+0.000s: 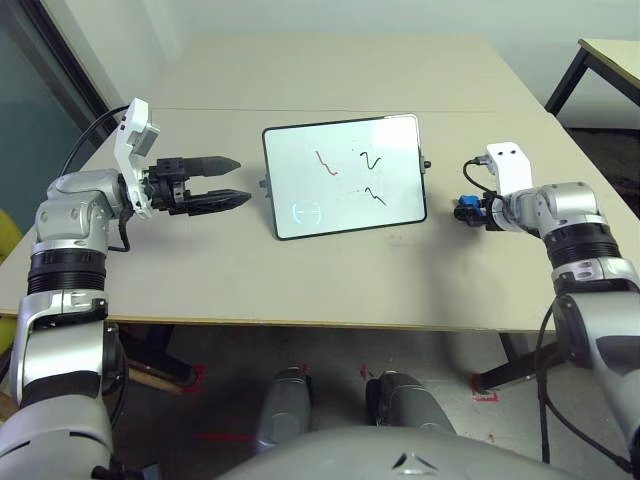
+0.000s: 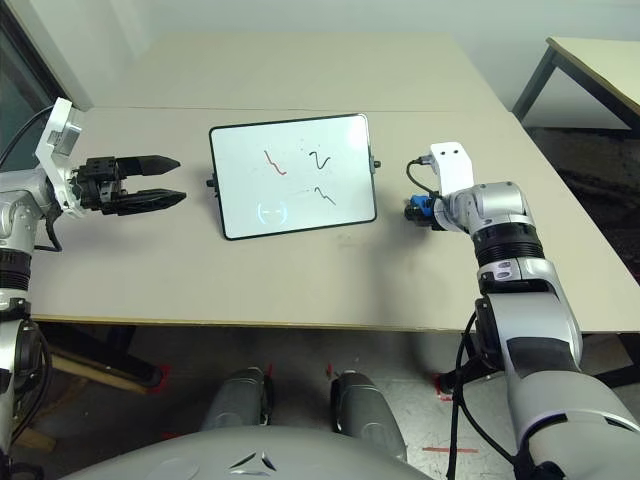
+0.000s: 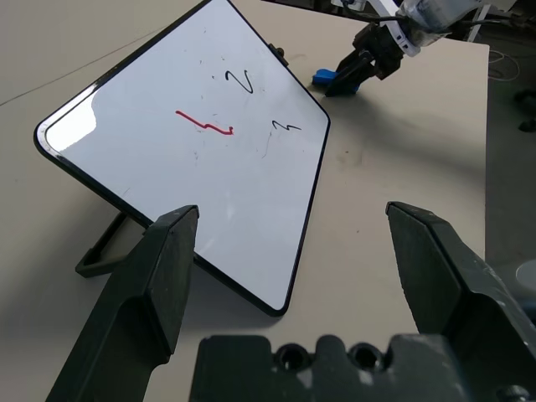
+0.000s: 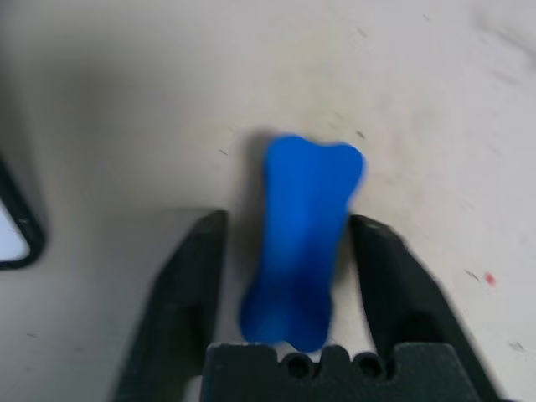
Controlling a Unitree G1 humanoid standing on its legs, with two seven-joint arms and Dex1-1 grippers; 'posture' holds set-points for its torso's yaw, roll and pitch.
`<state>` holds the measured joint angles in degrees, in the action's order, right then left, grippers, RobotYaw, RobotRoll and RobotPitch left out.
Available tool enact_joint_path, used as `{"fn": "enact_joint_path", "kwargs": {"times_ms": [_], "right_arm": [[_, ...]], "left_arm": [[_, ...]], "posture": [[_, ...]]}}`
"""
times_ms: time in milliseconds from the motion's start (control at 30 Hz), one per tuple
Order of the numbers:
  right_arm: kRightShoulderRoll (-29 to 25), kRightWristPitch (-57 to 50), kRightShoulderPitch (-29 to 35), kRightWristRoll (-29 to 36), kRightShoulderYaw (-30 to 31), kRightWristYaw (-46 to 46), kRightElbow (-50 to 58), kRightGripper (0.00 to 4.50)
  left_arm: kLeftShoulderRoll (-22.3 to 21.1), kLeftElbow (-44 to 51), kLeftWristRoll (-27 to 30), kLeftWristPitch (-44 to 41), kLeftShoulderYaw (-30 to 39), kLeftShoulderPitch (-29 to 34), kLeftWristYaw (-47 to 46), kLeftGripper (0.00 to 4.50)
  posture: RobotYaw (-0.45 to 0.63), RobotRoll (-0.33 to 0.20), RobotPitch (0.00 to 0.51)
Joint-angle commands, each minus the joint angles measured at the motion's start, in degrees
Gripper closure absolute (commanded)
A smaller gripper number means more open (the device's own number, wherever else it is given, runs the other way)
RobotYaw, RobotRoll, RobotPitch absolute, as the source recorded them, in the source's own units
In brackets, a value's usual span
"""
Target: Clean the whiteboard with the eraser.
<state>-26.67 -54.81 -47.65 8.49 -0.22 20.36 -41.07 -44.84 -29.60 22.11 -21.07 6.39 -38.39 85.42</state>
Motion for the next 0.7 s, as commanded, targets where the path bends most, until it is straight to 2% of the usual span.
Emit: {"fn": "enact_joint_path", "kwargs": {"times_ms": [33,100,167,200,467,700], "right_arm": [[-2.0,4.83,1.02,-4.15,5.92,4.26,3.65,2.87],[-3.64,5.33,2.6,-6.14,9.45,6.4,7.73,3.68],[-5.23,5.72,4.29,-7.36,11.86,8.45,12.57,4.17],[-6.2,6.27,5.56,-7.74,12.85,9.76,15.9,4.27],[-11.33,11.47,10.74,-10.92,17.12,15.7,34.84,4.31],[-10.72,27.46,9.22,-18.97,22.3,15.61,34.96,4.32]], "left_arm": [[-0.68,1.31,0.45,0.05,0.3,0.72,-0.31,0.0],[-0.71,1.5,0.55,0.09,0.29,0.94,-0.45,0.0],[-0.75,1.49,0.6,0.1,0.27,0.99,-0.45,0.0],[-0.77,1.46,0.56,0.13,0.22,0.96,-0.45,0.0],[-0.33,0.52,0.02,0.53,-0.47,-0.16,-0.4,0.0],[0.25,-1.53,-0.8,2.18,-1.51,-1.08,-0.58,0.0]], "posture": [[0.28,0.0,0.0],[0.27,0.0,0.0],[0.27,0.0,0.0],[0.27,0.0,0.0],[0.25,0.0,0.0],[0.24,0.0,0.0]]}}
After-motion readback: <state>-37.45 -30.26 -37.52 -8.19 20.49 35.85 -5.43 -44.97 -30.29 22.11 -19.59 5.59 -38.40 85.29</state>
